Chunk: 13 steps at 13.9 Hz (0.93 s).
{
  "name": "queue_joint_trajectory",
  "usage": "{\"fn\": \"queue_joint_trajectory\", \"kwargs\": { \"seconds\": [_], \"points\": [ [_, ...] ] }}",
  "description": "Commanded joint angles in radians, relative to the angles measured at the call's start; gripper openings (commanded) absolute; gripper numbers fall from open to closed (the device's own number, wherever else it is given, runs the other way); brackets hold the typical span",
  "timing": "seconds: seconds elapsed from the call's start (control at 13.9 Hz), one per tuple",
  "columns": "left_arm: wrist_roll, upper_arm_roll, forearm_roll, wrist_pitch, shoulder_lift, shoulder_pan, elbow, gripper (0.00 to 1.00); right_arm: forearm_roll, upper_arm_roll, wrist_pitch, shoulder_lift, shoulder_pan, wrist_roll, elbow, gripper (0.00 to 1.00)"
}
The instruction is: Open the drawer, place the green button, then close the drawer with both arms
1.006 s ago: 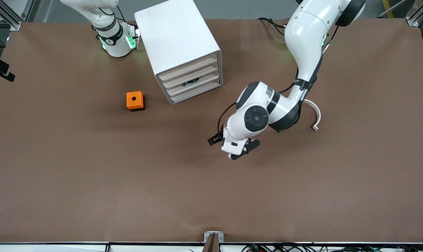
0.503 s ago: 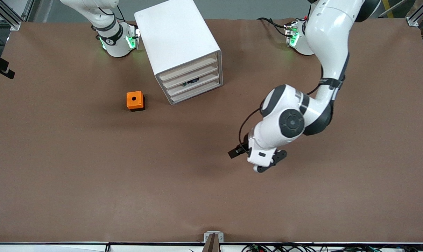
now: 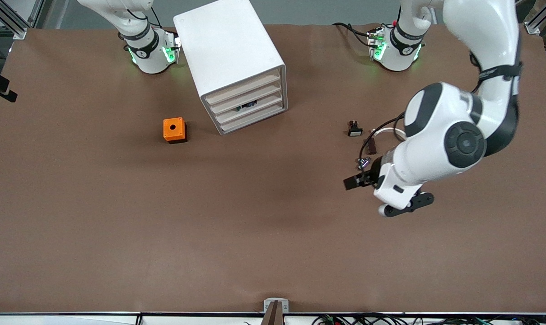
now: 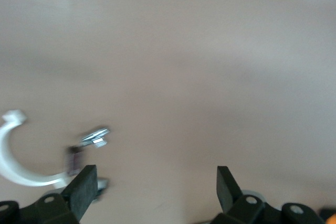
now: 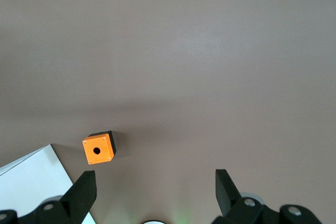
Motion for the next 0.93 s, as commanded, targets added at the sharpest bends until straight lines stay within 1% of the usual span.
{"fn": "queue_joint_trajectory", "kwargs": {
  "seconds": [0.0,0.14,0.29,0.43,0.5,0.72,0.86],
  "points": [
    [0.155,-0.007,0.028,-0.095,-0.104,0.063,-0.076,1.00,-0.003,0.009,0.004,-0.018,0.003,0.011,-0.010,1.00],
    [0.261,-0.005,0.031,-0.096,-0.217,0.103,-0.203,1.00,-0.003,0.009,0.008,-0.018,0.005,0.011,-0.010,1.00],
    [0.376,-0.008,0.059,-0.080,-0.339,0.160,-0.335,1.00,-0.010,0.010,0.010,-0.018,0.012,0.011,-0.010,1.00],
    [0.466,-0.008,0.059,-0.057,-0.420,0.212,-0.425,1.00,-0.014,0.009,0.010,-0.017,0.014,0.009,-0.010,1.00],
    [0.485,-0.008,0.059,-0.050,-0.449,0.232,-0.456,1.00,-0.014,0.009,0.010,-0.017,0.014,0.009,-0.010,1.00],
    [0.563,-0.007,0.076,-0.048,-0.502,0.281,-0.496,1.00,-0.016,0.009,0.015,-0.015,0.014,0.009,-0.010,1.00],
    [0.585,-0.008,0.077,-0.048,-0.523,0.307,-0.496,1.00,-0.016,0.009,0.016,-0.015,0.014,0.009,-0.010,1.00]
  ]
}}
